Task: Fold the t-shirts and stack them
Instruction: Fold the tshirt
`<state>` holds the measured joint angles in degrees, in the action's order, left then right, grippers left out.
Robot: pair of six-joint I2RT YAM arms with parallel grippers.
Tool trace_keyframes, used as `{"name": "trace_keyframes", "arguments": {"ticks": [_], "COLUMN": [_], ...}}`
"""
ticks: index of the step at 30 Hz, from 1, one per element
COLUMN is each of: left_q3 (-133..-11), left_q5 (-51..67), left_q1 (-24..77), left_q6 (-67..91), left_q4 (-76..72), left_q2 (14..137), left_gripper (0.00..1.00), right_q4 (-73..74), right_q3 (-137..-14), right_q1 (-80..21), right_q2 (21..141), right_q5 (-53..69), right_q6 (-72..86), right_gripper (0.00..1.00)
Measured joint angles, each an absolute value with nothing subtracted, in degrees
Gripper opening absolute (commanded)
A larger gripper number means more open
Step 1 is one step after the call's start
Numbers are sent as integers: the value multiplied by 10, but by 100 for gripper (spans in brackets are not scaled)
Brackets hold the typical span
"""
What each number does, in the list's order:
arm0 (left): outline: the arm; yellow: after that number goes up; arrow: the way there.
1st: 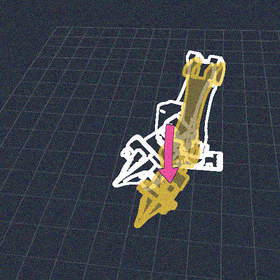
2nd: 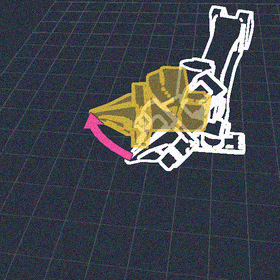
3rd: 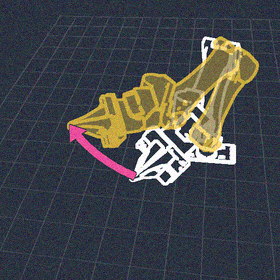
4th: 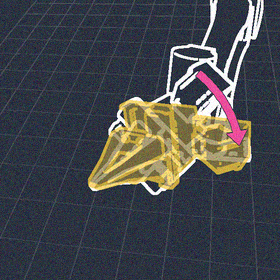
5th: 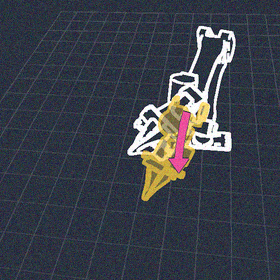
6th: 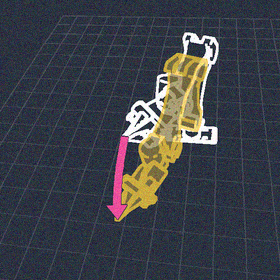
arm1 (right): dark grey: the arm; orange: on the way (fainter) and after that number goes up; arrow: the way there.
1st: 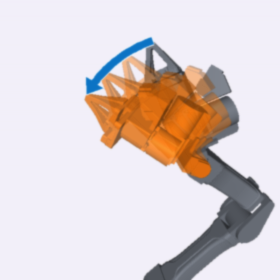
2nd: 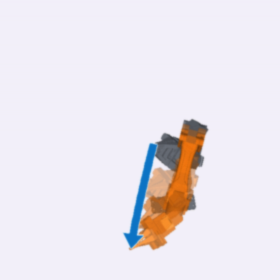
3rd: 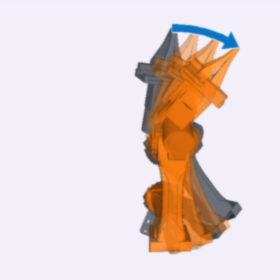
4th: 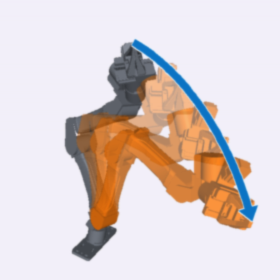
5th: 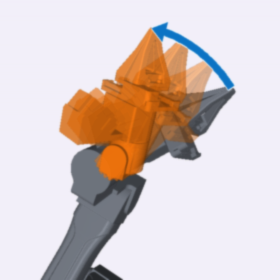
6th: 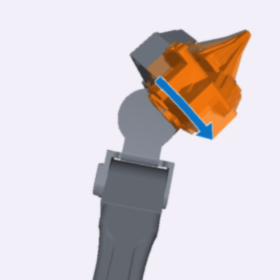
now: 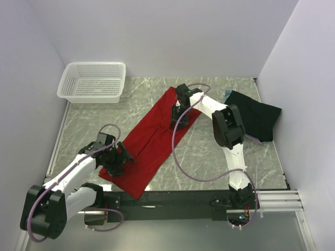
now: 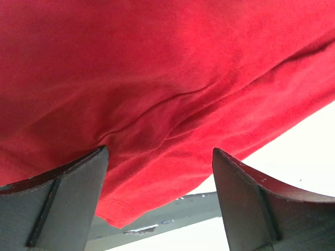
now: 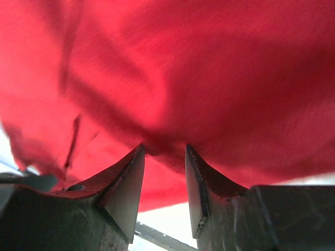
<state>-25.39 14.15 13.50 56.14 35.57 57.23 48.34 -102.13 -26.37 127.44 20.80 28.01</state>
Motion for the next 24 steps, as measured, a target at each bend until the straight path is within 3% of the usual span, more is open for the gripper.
{"name": "trace_keyframes", "arguments": {"ticks": [14, 24], "left_q3": [-262, -352], "left_q5": [166, 170], "left_q1": [299, 427], "left_q6": [659, 727], "left_q4": [247, 187], "left_q2": [646, 793], "left_gripper": [89, 90], "right_q4": [555, 572], "right_q3": [-1168, -1272], "right_q1": [-236, -183], "right_q2": [1378, 1436], "right_q5": [193, 209], "right_q6": [305, 313], "right_gripper": [43, 43]}}
